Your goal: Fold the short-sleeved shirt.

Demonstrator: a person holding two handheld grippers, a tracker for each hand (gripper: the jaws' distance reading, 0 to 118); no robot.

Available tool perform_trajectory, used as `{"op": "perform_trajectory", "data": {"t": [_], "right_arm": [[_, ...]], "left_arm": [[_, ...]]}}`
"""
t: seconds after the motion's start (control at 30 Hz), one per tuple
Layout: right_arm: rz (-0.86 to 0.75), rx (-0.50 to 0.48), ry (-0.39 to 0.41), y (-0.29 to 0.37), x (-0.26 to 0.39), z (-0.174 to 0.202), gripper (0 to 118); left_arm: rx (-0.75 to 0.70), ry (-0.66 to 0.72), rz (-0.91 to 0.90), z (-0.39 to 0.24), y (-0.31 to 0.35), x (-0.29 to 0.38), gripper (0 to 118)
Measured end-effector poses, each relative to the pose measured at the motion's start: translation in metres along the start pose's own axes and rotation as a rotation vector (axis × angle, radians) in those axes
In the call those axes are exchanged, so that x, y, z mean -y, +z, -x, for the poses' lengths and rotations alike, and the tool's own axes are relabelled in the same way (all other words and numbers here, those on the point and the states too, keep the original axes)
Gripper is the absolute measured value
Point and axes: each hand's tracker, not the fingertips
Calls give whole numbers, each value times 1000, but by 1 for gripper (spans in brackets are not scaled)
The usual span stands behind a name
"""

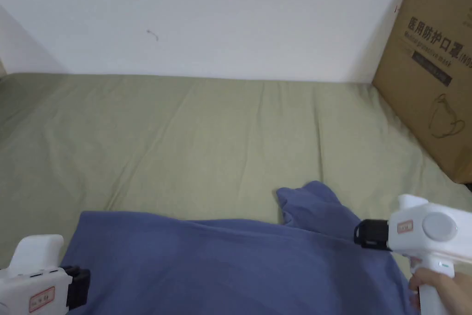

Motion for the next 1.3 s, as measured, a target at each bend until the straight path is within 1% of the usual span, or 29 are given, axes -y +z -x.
{"op": "perform_trajectory", "data": {"t": [0.03,0.1,0.2,0.23,0.27,0.3,0.33,0.37,0.4,0.43,0.5,0.57,0.6,0.63,0.67,0.7,0.73,0.77,0.87,0.9,0.97,1.03,1.07,1.1,1.13,1.17,1.2,1.23,1.3], "right_arm": [[17,6,3,-13,-12,-1,92],[73,14,38,-41,-28,-1,92],[152,54,91,-76,-30,3,92],[175,39,120,-84,-27,4,92],[140,68,142,-84,-22,7,91],[124,58,139,-80,-22,7,87],[128,49,141,-78,-25,7,70],[119,51,146,-72,-26,8,45],[87,82,170,-68,-27,10,11],[66,97,192,-59,-26,12,0],[102,45,156,-60,-27,13,0],[61,63,161,-51,-26,20,0],[60,35,137,-48,-28,19,0],[63,-7,114,-47,-30,20,0],[57,10,126,-43,-31,22,0],[51,20,138,-39,-32,25,0],[46,32,162,-38,-33,26,0],[47,34,168,-38,-33,27,0],[55,33,169,-37,-33,25,0],[59,32,160,-39,-32,23,0],[68,13,127,-39,-31,17,0],[72,12,117,-42,-29,16,0],[75,12,117,-43,-28,17,0],[77,14,118,-43,-28,16,0],[80,13,118,-43,-28,16,0],[82,10,119,-43,-28,17,0],[81,9,120,-43,-28,19,0],[81,7,121,-42,-29,19,0],[90,-13,137,-38,-30,21,0]], "left_arm": [[0,-1,5,0,-6,-4,0],[-5,-7,21,0,-19,-9,0],[-20,-8,49,2,-36,-9,0],[-24,-6,56,2,-39,-8,0],[-28,-6,66,3,-43,-6,0],[-30,-4,75,4,-45,-5,0],[-30,0,77,6,-47,-3,0],[-28,2,87,7,-50,-3,0],[-31,3,95,8,-52,-2,0],[-36,6,95,9,-54,-2,0],[-42,23,99,14,-56,-3,0],[-25,55,86,20,-58,-9,0],[-29,68,86,23,-60,-14,0],[-28,68,88,26,-63,-21,15],[-26,71,88,29,-69,-32,42],[-29,71,94,31,-74,-42,79],[-34,70,104,34,-82,-53,110],[-34,70,107,38,-91,-63,112],[-56,96,90,50,-117,-97,110],[-92,122,107,52,-124,-109,109],[-74,98,101,56,-141,-124,110],[-63,90,172,57,-157,-129,108],[-75,102,226,57,-167,-129,100],[-63,130,246,58,-173,-126,85],[-72,126,252,56,-179,-121,81],[-99,121,219,54,-176,-117,80],[-103,151,189,51,-171,-117,75],[-110,144,184,48,-167,-117,51],[-146,59,164,43,-163,-117,11]]}}
